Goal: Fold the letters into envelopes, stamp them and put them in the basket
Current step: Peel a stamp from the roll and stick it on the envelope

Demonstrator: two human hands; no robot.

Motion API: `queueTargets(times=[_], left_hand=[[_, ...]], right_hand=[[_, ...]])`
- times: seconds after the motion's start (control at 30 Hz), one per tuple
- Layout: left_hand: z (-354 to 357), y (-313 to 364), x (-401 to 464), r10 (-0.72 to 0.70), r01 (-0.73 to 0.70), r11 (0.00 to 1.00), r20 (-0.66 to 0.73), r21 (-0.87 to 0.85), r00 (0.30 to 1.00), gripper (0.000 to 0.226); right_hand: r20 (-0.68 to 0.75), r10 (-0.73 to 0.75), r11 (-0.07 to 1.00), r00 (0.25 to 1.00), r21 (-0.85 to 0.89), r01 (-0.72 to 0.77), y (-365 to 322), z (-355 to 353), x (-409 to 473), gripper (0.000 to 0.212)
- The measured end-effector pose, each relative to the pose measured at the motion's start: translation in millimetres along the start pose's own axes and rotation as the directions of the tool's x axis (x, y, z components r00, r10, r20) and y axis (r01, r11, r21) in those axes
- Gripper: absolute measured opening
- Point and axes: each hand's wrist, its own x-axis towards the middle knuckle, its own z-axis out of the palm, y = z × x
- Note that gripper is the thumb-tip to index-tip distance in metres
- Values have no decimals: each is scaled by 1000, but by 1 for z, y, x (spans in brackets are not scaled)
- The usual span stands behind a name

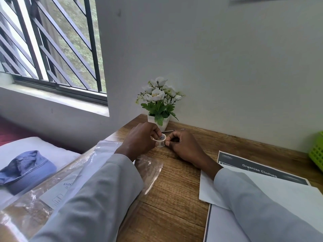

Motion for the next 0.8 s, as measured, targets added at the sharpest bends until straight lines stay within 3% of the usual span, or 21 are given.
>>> queueTargets(times=[0.8], left_hand=[[0,7,-6,-1,2,997,-15,73,1000,28]], right_hand=[[139,-10,997,990,-72,20,-8,-7,-3,13]])
